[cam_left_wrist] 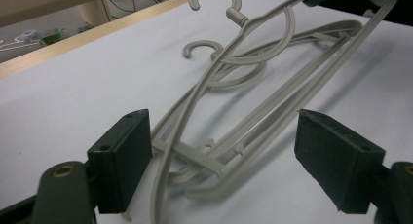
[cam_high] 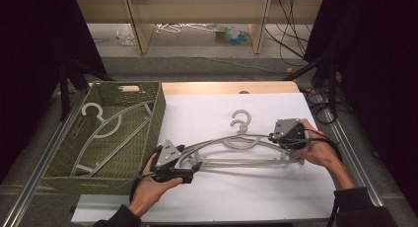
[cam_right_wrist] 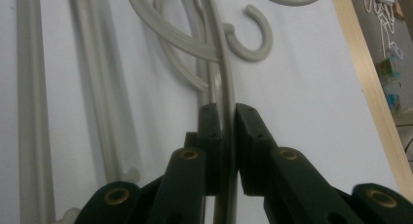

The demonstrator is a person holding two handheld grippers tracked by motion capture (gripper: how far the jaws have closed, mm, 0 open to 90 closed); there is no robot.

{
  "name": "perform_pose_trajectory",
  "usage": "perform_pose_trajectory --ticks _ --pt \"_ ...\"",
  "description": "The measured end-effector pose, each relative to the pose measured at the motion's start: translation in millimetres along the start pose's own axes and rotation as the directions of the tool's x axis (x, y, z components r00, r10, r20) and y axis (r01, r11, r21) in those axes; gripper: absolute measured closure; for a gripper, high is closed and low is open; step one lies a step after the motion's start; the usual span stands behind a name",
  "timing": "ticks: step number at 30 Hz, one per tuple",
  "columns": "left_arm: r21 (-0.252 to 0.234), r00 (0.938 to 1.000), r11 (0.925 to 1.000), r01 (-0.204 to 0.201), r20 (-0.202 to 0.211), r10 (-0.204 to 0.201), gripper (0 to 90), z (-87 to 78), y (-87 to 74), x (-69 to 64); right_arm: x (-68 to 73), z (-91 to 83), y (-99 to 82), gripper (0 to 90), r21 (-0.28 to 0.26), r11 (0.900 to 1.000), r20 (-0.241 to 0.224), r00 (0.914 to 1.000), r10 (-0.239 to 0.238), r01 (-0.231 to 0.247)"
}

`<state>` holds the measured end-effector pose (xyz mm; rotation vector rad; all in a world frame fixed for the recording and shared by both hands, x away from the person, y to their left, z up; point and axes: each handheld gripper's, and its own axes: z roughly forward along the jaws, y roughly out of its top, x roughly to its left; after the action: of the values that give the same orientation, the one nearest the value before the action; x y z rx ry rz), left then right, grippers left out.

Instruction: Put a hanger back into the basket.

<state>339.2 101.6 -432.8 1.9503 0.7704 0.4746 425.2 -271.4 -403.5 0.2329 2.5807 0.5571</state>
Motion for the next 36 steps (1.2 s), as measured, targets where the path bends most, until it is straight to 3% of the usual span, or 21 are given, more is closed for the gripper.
perform_pose_trajectory --ticks 1,4,7,9,13,14,15,16,17,18,20,21,23,24,25,31,32,33,34,35,36 --pt "0.009 0.9999 0.9998 0.016 0.004 -0.016 21.6 5.3 2.2 -1.0 1.9 -2.1 1.5 82.0 0.0 0.9999 -0.007 0.9999 -0.01 0.01" --pt "-0.017 0.9997 0.9999 -0.003 0.023 0.004 21.9 18.6 7.0 -1.6 6.4 -7.8 4.2 82.0 -0.008 0.9997 0.0 0.9997 -0.024 0.024" --pt "0.046 0.9994 0.9988 -0.017 0.03 0.015 21.8 32.9 10.9 -1.7 8.2 -15.3 5.4 82.0 -0.026 0.9992 0.008 0.9996 -0.029 0.029" --pt "0.091 0.9986 0.9948 -0.046 0.028 0.044 24.1 42.6 12.9 1.1 9.5 -18.9 6.3 82.0 -0.029 0.9992 0.014 0.9995 -0.028 0.029" --pt "0.137 0.9958 0.9869 -0.085 0.045 0.08 30.0 64.7 17.0 5.6 12.4 -25.5 6.4 82.0 -0.045 0.9982 0.015 0.9991 -0.039 0.039" --pt "0.161 0.9934 0.9811 -0.107 0.057 0.099 30.9 72.5 19.0 6.7 13.1 -28.4 6.8 82.0 -0.052 0.9973 0.023 0.9985 -0.051 0.052" --pt "0.161 0.9934 0.9811 -0.107 0.057 0.099 31.7 72.5 19.0 6.7 13.1 -28.4 6.8 82.0 -0.052 0.9973 0.023 0.9985 -0.051 0.052" --pt "0.174 0.9904 0.9755 -0.134 0.058 0.126 32.7 81.2 21.1 7.4 13.9 -31.1 7.6 82.0 -0.059 0.9963 0.027 0.9978 -0.061 0.063" --pt "0.174 0.9904 0.9755 -0.134 0.058 0.126 34.1 81.2 21.1 7.4 13.9 -31.1 7.6 82.0 -0.059 0.9963 0.027 0.9978 -0.061 0.063" --pt "0.181 0.9885 0.9739 -0.138 0.087 0.124 34.1 85.3 22.0 7.7 14.2 -32.0 8.1 82.0 -0.065 0.9958 0.028 0.9976 -0.063 0.065" --pt "0.188 0.9854 0.9702 -0.153 0.104 0.135 36.3 91.5 24.4 7.3 16.1 -33.6 8.5 81.9 -0.07 0.995 0.024 0.9973 -0.069 0.071" --pt "0.19 0.9824 0.9701 -0.151 0.138 0.126 37.5 96.9 27.1 6.5 16.8 -35.2 8.8 81.9 -0.073 0.9943 0.022 0.9969 -0.076 0.077" --pt "0.188 0.9797 0.9687 -0.162 0.148 0.135 40.2 98.0 28.5 6.1 16.9 -36.1 9.1 81.9 -0.075 0.9942 0.03 0.9967 -0.075 0.077" --pt "0.182 0.9741 0.968 -0.172 0.178 0.14 41.4 99.6 31.1 4.9 17.4 -37.5 9.2 81.9 -0.079 0.9935 0.024 0.9964 -0.081 0.083" --pt "0.182 0.9741 0.968 -0.172 0.178 0.14 43.1 99.6 31.1 4.9 17.4 -37.5 9.2 81.9 -0.079 0.9935 0.024 0.9964 -0.081 0.083" --pt "0.143 0.9548 0.9678 -0.207 0.245 0.168 50.4 96.9 37.6 0.7 18.0 -40.1 9.2 81.7 -0.093 0.9905 0.037 0.9945 -0.098 0.101" --pt "0.138 0.9544 0.9688 -0.206 0.247 0.168 51.5 96.9 38.6 0.2 18.0 -40.6 9.4 81.8 -0.095 0.9902 0.037 0.9944 -0.099 0.102" --pt "0.139 0.95 0.9663 -0.217 0.258 0.176 52.6 96.9 39.8 0.3 18.1 -41.0 9.4 81.7 -0.098 0.9896 0.034 0.9942 -0.102 0.105" --pt "0.137 0.951 0.9681 -0.21 0.259 0.17 52.8 97.2 40.1 -0.3 18.0 -41.2 9.6 81.7 -0.101 0.9887 0.037 0.9935 -0.107 0.111" --pt "0.149 0.9474 0.9622 -0.228 0.262 0.184 53.3 96.8 41.1 1.1 18.4 -41.7 9.7 81.7 -0.1 0.9888 0.035 0.9936 -0.107 0.11" --pt "0.148 0.9462 0.9631 -0.225 0.269 0.18 54.0 96.7 41.4 1.1 18.8 -42.0 9.7 81.7 -0.1 0.9893 0.031 0.9941 -0.104 0.106"
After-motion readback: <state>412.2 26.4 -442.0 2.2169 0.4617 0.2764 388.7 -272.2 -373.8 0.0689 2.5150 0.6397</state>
